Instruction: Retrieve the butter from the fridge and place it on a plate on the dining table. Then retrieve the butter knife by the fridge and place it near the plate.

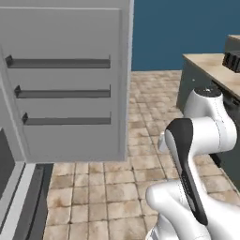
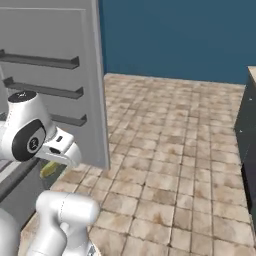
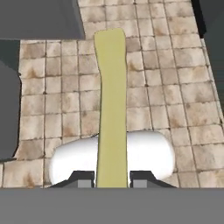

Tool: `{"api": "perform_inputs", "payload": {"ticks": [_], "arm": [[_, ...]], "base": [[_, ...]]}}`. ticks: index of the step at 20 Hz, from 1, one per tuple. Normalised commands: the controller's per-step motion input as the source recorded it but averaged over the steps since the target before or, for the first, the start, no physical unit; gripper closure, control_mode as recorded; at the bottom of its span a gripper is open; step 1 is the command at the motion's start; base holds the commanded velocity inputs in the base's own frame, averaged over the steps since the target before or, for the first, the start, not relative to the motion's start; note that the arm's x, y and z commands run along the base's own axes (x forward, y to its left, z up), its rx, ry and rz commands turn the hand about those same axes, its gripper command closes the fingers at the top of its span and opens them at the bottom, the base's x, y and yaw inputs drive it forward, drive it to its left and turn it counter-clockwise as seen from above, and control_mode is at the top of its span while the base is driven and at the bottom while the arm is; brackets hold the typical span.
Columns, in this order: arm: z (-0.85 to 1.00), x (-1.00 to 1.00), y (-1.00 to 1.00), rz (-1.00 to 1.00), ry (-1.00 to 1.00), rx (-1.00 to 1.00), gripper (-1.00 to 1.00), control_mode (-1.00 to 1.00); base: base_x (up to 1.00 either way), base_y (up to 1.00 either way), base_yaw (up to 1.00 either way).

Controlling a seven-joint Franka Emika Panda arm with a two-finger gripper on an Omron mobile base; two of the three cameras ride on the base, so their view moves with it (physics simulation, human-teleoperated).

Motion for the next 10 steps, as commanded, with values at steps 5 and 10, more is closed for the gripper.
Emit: {"api": "perform_inputs", "payload": {"ticks": [5,10], "arm": [[0.00,0.00,0.00,0.00,0.00,0.00,1.00,1.00],[0.00,0.00,0.00,0.00,0.00,0.00,1.00,1.00]], "base": [[-0.01,-0.80,-0.55],[0.00,-0.98,-0.40]]}}
